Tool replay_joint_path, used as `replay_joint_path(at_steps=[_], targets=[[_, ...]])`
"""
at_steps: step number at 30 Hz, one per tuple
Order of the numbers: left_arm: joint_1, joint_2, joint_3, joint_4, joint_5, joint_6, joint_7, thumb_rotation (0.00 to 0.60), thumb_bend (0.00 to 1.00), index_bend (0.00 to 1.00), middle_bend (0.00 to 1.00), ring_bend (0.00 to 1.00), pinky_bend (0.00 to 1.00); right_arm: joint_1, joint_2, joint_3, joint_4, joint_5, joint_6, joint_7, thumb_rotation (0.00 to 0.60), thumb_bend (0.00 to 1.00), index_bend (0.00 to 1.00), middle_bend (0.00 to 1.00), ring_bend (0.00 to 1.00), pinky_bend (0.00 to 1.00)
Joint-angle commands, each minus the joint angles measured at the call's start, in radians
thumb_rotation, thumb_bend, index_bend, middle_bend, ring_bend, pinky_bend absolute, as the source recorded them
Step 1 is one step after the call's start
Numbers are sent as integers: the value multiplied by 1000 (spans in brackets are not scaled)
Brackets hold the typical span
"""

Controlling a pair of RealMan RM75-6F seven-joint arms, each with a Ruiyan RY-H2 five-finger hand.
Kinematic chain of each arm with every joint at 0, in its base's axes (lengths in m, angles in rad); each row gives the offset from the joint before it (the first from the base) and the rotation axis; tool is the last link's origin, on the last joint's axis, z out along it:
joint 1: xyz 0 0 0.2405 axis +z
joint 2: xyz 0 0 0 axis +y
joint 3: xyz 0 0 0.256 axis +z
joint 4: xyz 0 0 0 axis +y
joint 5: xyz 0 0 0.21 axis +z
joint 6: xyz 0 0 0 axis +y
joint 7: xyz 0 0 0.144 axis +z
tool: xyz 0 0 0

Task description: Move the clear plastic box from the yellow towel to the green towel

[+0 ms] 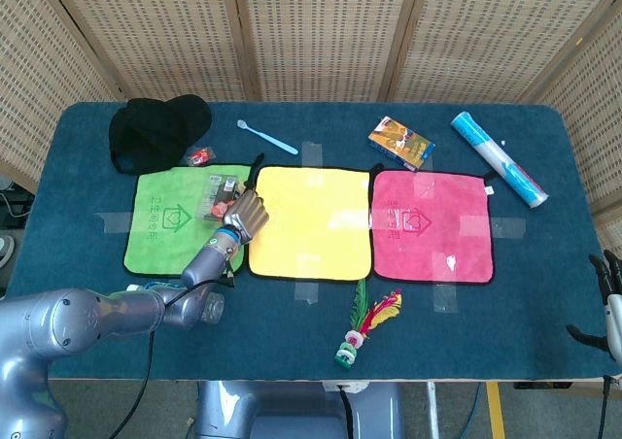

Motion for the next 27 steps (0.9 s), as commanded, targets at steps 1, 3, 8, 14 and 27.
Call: replay_joint_path(at_steps=[1, 3, 8, 14, 27], targets=[[-3, -8, 1, 5, -6, -2, 7, 600, 1000, 530, 280, 282, 173, -1, 1, 1, 0, 2, 1, 3, 600, 0, 0, 0, 0, 0], [-5, -12, 1, 8, -12, 0, 12, 600, 1000, 531, 280, 283, 173, -1, 2, 1, 1, 3, -2, 6, 600, 0, 0, 0, 0, 0], [-10, -18, 8, 11, -27, 3, 30, 600, 1000, 536, 284, 285, 182, 1, 3, 0, 0, 2, -5, 12, 600, 0, 0, 0, 0, 0], [-16, -7, 23, -4, -54, 22, 58, 600, 1000, 538, 285, 286, 188, -1, 8, 1, -1, 3, -3, 22, 600, 0, 0, 0, 0, 0], [1, 17, 43, -17, -76, 41, 74, 600, 1000, 538, 285, 286, 188, -1, 11, -1, -8, 2, -4, 21, 600, 0, 0, 0, 0, 0]])
